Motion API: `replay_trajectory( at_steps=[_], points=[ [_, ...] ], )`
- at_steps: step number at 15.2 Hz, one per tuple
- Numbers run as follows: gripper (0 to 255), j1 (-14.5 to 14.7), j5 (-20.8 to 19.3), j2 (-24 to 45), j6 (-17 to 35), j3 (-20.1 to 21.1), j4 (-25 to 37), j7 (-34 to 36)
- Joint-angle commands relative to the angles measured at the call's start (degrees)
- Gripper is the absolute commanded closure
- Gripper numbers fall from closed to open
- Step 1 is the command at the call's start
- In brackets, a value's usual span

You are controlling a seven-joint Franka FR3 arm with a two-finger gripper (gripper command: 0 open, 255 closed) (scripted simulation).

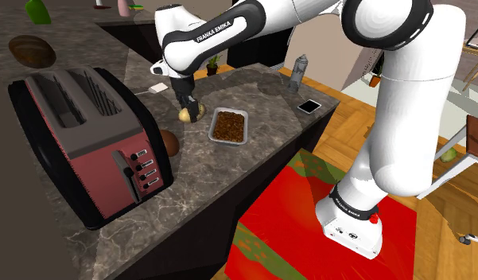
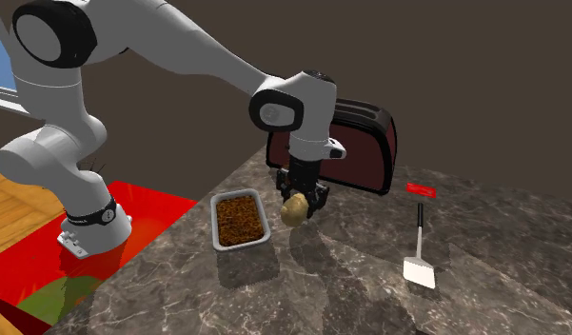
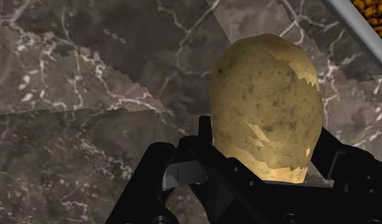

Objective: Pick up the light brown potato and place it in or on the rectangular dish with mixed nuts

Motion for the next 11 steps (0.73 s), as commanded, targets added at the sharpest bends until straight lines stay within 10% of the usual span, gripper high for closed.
replay_trajectory(
  at_steps=[1,11],
  points=[
    [255,-0.01,0.1,-0.81,-1.22,0.04,0.4,-0.12],
    [255,-0.03,0.52,-3.58,-7.88,0.18,4.32,-0.68]
  ],
)
